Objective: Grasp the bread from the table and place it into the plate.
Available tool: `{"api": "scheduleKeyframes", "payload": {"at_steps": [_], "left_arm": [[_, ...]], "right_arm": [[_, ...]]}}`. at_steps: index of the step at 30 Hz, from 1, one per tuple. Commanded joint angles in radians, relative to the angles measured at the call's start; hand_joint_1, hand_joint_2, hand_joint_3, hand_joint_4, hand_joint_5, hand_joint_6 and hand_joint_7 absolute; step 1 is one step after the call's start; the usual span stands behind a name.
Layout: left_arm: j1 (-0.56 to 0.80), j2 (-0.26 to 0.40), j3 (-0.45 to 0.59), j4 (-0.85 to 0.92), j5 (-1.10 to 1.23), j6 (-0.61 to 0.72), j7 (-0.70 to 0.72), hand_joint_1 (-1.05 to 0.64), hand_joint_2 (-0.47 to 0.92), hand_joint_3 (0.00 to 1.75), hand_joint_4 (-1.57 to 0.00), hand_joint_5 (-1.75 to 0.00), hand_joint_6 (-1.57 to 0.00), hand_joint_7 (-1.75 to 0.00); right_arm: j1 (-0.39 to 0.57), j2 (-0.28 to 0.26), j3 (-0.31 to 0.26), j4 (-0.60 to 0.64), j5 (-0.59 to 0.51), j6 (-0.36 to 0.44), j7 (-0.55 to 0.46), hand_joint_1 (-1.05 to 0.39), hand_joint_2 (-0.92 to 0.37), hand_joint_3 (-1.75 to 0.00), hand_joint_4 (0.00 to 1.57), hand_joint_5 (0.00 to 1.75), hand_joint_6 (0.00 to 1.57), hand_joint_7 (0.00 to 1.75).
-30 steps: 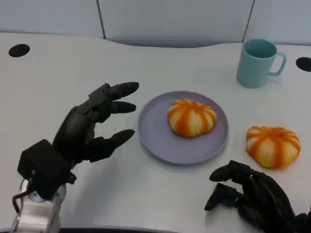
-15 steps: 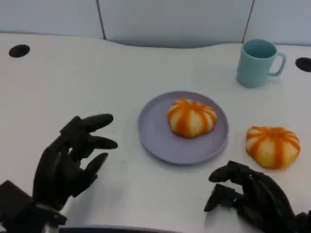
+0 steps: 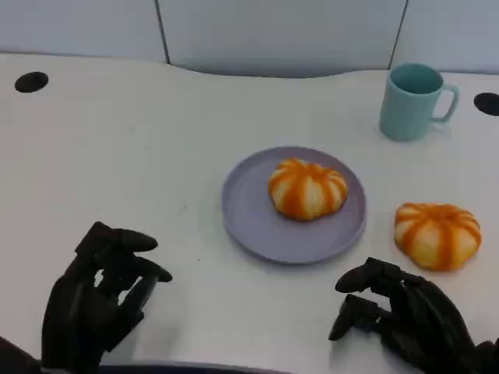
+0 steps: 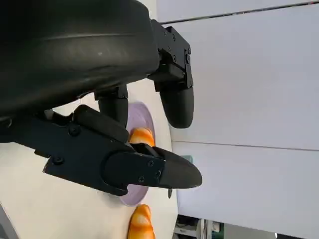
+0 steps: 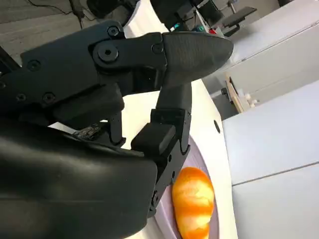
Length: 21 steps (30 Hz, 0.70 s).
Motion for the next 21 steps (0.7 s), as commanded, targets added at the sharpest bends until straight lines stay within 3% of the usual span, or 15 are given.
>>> {"api": "scheduleKeyframes", "payload": {"at_steps": [1, 7, 21], "left_arm": [[-0.002, 0.003, 0.026, 0.057, 0.009, -0.023, 0.003, -0.7, 0.92, 0.21, -0.35, -1.75, -0.23, -1.69], [-0.003, 0.003, 0.036, 0.095, 0.026, -0.011, 0.014, -0.65, 0.92, 0.17, -0.47, -1.75, -0.28, -1.75], [-0.038, -0.001, 0.061, 0.2, 0.013, -0.027, -0.026, -0.6, 0.92, 0.15, -0.48, -1.75, -0.26, -1.75]], "right_arm": [[0.003, -0.019, -0.01, -0.002, 0.01, -0.001, 0.009, -0.5, -0.92, -0.43, 0.73, 1.34, 0.73, 0.91], [0.002, -0.025, -0.017, 0.005, 0.008, -0.008, 0.011, -0.5, -0.92, -0.44, 0.72, 1.35, 0.72, 0.92], [-0.004, -0.026, -0.027, 0.004, 0.011, 0.001, 0.001, -0.49, -0.92, -0.42, 0.74, 1.35, 0.73, 0.94]]}}
